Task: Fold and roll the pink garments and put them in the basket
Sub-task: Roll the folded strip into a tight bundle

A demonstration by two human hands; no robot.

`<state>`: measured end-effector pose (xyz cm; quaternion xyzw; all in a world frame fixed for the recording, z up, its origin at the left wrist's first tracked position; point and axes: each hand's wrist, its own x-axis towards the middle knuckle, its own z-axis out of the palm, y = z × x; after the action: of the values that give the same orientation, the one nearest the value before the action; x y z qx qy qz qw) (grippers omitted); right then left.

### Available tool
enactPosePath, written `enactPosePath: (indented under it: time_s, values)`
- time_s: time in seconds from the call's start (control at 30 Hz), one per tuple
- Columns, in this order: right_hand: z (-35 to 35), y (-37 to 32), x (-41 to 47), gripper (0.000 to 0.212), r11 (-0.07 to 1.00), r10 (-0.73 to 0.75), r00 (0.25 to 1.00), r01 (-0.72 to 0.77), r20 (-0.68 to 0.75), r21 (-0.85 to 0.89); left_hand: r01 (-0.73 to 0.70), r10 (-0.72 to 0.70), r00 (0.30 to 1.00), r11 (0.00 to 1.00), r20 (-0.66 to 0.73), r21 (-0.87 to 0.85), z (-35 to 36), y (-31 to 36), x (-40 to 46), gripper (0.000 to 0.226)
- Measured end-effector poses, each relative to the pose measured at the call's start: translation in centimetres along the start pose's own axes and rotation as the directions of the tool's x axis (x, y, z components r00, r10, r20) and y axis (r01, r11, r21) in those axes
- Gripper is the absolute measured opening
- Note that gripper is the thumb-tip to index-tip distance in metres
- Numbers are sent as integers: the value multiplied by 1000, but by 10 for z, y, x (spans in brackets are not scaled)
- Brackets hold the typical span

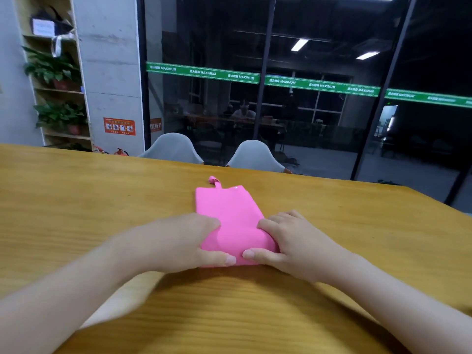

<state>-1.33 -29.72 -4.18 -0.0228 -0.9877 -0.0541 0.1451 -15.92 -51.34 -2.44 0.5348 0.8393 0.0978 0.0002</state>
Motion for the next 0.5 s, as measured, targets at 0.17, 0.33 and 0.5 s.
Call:
enactPosePath:
  time_s: [0.17,0.33,0.5]
  values:
    - [2,8,15,70,925,91,987,-133,130,355,-175,379,851,858,-364,483,19,1,2,50]
    - [8,8,13,73,987,75,997,-74,-1,142,-73,93,991,980,-100,187,12,-8,12,58]
    - [16,11,2,85,983,-10,993,-11,-114,-181,-25,23,1000,989,13,145,4,-10,20,69]
